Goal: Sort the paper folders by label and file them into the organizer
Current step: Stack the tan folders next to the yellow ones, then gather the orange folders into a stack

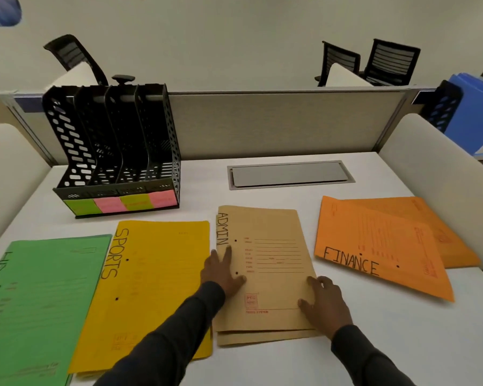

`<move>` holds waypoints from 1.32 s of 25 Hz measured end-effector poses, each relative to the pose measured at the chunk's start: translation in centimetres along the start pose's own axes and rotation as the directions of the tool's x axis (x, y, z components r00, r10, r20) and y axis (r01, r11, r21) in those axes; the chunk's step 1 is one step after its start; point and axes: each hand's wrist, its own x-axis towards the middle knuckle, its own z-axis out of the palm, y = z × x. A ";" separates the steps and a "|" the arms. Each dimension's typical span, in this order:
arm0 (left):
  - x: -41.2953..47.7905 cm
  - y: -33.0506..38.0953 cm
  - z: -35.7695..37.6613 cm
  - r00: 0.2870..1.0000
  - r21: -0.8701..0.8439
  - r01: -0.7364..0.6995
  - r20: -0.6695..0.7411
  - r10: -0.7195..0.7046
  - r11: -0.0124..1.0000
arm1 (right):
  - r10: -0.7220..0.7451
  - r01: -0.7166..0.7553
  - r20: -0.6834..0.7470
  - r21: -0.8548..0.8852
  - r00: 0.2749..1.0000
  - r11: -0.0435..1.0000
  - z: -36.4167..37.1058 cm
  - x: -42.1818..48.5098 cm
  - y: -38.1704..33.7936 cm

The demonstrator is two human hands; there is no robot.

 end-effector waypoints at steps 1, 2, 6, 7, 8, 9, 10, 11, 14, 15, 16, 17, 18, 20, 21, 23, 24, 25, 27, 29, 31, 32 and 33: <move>-0.3 -0.2 1.5 1.000 0.059 -0.012 0.009 0.012 0.998 | -0.012 0.011 -0.011 -0.029 1.000 1.000 0.7 -0.3 0.2; -0.6 -0.4 2.6 1.000 0.062 -0.026 0.003 0.026 0.998 | -0.023 0.022 -0.021 -0.041 1.000 0.999 1.2 -0.5 0.3; -1.2 -0.3 4.4 0.998 0.033 -0.051 -0.024 0.052 0.998 | -0.005 0.004 -0.027 -0.034 1.000 0.999 1.7 -0.6 0.8; -1.3 -0.2 4.4 0.998 0.037 -0.053 -0.027 0.054 0.998 | -0.003 0.003 -0.023 -0.032 1.000 0.999 1.8 -0.6 0.9; -1.5 -0.2 4.4 0.998 0.043 -0.055 -0.031 0.056 0.998 | -0.010 0.009 -0.018 -0.038 1.000 0.999 1.8 -0.6 1.1; -1.7 -0.1 4.5 0.998 0.050 -0.054 -0.034 0.056 0.997 | -0.018 0.017 -0.011 -0.051 1.000 0.999 1.9 -0.6 1.2; -1.9 0.0 4.5 0.998 0.057 -0.050 -0.038 0.053 0.997 | -0.026 0.026 -0.006 -0.066 1.000 0.998 1.9 -0.6 1.4; -1.9 0.0 4.5 0.998 0.064 -0.044 -0.040 0.046 0.997 | -0.034 0.034 -0.003 -0.077 0.999 0.996 1.8 -0.5 1.5; -2.1 0.5 4.6 0.999 0.090 -0.013 -0.036 0.016 0.996 | -0.075 0.075 -0.001 -0.099 0.997 0.992 1.6 -0.4 2.0; -2.2 0.7 4.7 0.999 0.105 -0.001 -0.041 0.006 0.994 | -0.099 0.099 0.002 -0.109 0.995 0.989 1.5 -0.5 2.2; -2.3 0.8 4.9 0.999 0.125 0.012 -0.051 -0.005 0.992 | -0.128 0.128 0.009 -0.120 0.992 0.984 1.4 -0.5 2.5; -2.5 1.0 5.2 0.998 0.150 0.027 -0.067 -0.017 0.988 | -0.160 0.162 0.022 -0.138 0.987 0.977 1.3 -0.6 2.8; -2.7 1.1 5.6 0.996 0.178 0.043 -0.088 -0.028 0.983 | -0.195 0.199 0.037 -0.163 0.980 0.966 1.1 -0.7 3.3; -3.1 1.6 6.5 0.990 0.233 0.080 -0.135 -0.049 0.969 | -0.262 0.273 0.078 -0.209 0.962 0.939 0.6 -0.7 4.5; -3.2 1.8 6.8 0.986 0.248 0.101 -0.154 -0.064 0.963 | -0.286 0.303 0.105 -0.221 0.952 0.927 0.3 -0.6 5.0; -3.3 2.1 7.3 0.979 0.264 0.147 -0.178 -0.102 0.953 | -0.328 0.355 0.148 -0.231 0.933 0.906 -0.1 -0.3 6.0; -3.3 2.4 7.6 0.975 0.267 0.169 -0.185 -0.122 0.949 | -0.355 0.386 0.162 -0.234 0.921 0.892 -0.4 -0.1 6.6; -3.4 2.6 7.8 0.972 0.269 0.187 -0.188 -0.139 0.945 | -0.384 0.418 0.177 -0.238 0.906 0.877 -0.6 0.1 7.1; -3.5 3.1 8.1 0.964 0.274 0.232 -0.193 -0.183 0.933 | -0.447 0.485 0.199 -0.233 0.872 0.843 -1.2 0.6 8.0; -3.6 4.4 8.2 0.952 0.269 0.284 -0.193 -0.237 0.920 | -0.511 0.550 0.211 -0.218 0.833 0.806 -2.0 1.1 9.3; -3.9 6.7 8.4 0.950 0.256 0.288 -0.196 -0.242 0.923 | -0.543 0.584 0.230 -0.185 0.807 0.790 -2.9 1.6 10.6; -4.1 8.4 8.6 0.958 0.249 0.251 -0.200 -0.203 0.935 | -0.544 0.585 0.239 -0.155 0.804 0.796 -3.5 1.8 11.4; -4.3 10.3 9.0 0.970 0.234 0.184 -0.202 -0.138 0.955 | -0.538 0.574 0.239 -0.119 0.808 0.810 -4.1 1.9 12.1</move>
